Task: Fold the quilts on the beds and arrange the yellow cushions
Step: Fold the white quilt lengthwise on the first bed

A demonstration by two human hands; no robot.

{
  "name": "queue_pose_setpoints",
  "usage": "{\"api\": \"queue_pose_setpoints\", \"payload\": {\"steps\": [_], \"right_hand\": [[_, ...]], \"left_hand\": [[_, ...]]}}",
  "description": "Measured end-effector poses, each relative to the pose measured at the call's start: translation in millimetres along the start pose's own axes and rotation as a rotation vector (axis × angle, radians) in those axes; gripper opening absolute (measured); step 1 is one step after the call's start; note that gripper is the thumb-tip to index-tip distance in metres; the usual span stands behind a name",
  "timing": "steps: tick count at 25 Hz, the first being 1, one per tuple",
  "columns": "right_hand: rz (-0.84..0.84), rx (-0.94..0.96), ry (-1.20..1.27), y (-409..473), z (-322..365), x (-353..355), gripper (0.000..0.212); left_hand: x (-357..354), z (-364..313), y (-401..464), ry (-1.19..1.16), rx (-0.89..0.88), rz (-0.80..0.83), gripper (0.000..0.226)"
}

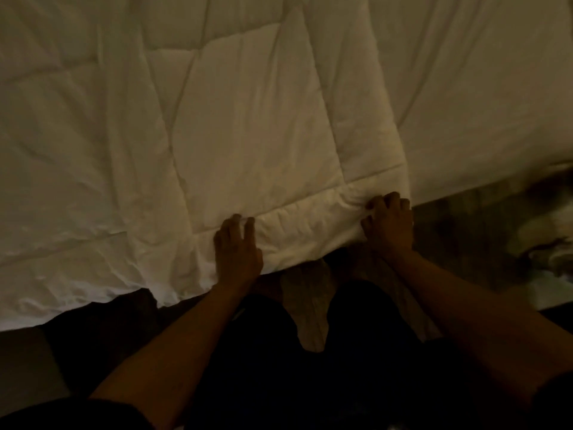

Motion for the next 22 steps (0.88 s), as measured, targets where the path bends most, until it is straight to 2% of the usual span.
{"api": "queue_pose_setpoints", "payload": {"steps": [2,4,9,13,16,18,22], "right_hand": [[0.064,-0.049,0.018,0.3,-34.4,-15.1,0.039],[0.172,-0.039,0.061,-3.3,-60.1,-36.7,0.044],[0.389,-0.050,0.212,-10.6,-86.1,-75.7,0.039],[0.592,-0.078,0.222,-23.5,-99.2,-86.3,0.046],[0.616,-0.077,0.275,-21.5,-103.9,-63.5,0.040],[0.619,-0.068,0.293,-19.7,-102.0,-40.5,0.035],[0.582,-0.083,0.297,-21.4,-101.4,3.5,0.034]], "left_hand": [[-10.9,-32.2,14.0,0.045,0.000,0.055,0.056],[-25.2,-51.3,24.4,0.091,0.071,0.136,0.052],[-60.9,-65.0,20.8,0.148,0.137,0.341,0.036],[-62.6,-80.3,13.6,0.035,0.217,0.501,0.041],[-46.2,-103.9,13.0,-0.041,0.277,0.598,0.039],[-31.0,-126.7,18.9,-0.105,0.296,0.597,0.041],[0.2,-184.0,30.9,-0.176,0.219,0.630,0.042]]}}
Point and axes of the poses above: each hand's wrist, its own y-axis towards the middle knuckle, its own x-axis out of the back of the hand, z = x × y, the point moved 8 cm from there along y, towards the middle knuckle, and after that the axes turned 7 degrees about -z, right-handed, at the moved point
